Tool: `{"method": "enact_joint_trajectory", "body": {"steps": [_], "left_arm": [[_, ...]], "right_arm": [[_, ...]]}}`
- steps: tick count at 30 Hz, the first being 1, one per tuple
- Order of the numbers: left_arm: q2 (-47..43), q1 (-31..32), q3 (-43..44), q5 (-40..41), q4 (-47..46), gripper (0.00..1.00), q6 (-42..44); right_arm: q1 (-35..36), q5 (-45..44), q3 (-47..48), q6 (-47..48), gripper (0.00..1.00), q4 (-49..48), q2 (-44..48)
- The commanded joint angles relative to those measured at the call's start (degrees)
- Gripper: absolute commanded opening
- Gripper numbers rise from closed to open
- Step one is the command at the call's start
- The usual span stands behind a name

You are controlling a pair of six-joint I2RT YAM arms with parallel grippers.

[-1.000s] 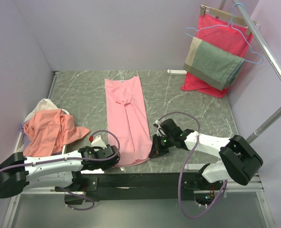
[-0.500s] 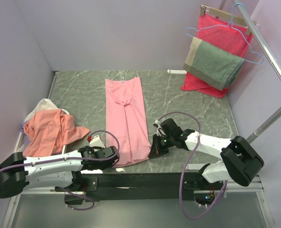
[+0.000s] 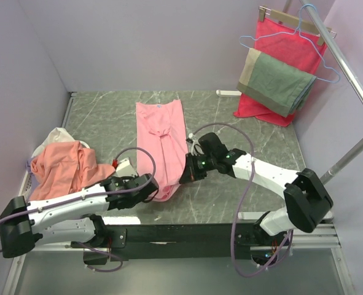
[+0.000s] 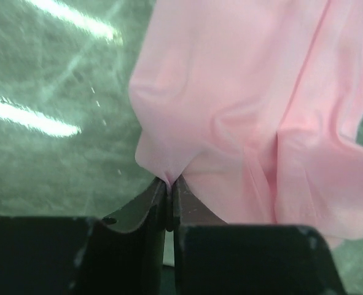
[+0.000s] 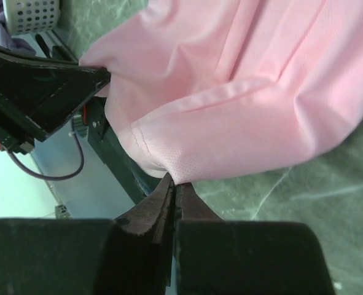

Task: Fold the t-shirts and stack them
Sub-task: Fold the folded rectangular tshirt in 1/3 of the way

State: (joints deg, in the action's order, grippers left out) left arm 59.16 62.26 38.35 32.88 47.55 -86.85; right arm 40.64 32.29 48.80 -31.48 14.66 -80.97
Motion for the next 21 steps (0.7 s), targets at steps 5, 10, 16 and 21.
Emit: {"method": "enact_joint_trajectory", "body": {"steps": [5, 10, 16, 21], "left_arm": [[3.68, -12.24, 4.45, 2.54, -10.53, 0.15, 16.08], [10.53, -19.45, 7.96, 0.96, -19.67, 0.21, 25.93], [21.6, -24.37, 12.1, -3.0, -25.65, 0.24, 31.38], [28.46, -27.63, 15.35, -3.88, -27.95, 0.23, 34.2]], "right_arm": [[-3.29, -1.53, 11.05, 6.34, 0.0, 4.15, -8.58], [-6.44, -0.83, 17.45, 8.36, 0.0, 5.38, -14.03], [-9.7, 0.58, 25.54, 9.86, 0.0, 6.44, -21.77], [-11.55, -0.12, 30.83, 11.01, 0.0, 8.55, -28.01]]}}
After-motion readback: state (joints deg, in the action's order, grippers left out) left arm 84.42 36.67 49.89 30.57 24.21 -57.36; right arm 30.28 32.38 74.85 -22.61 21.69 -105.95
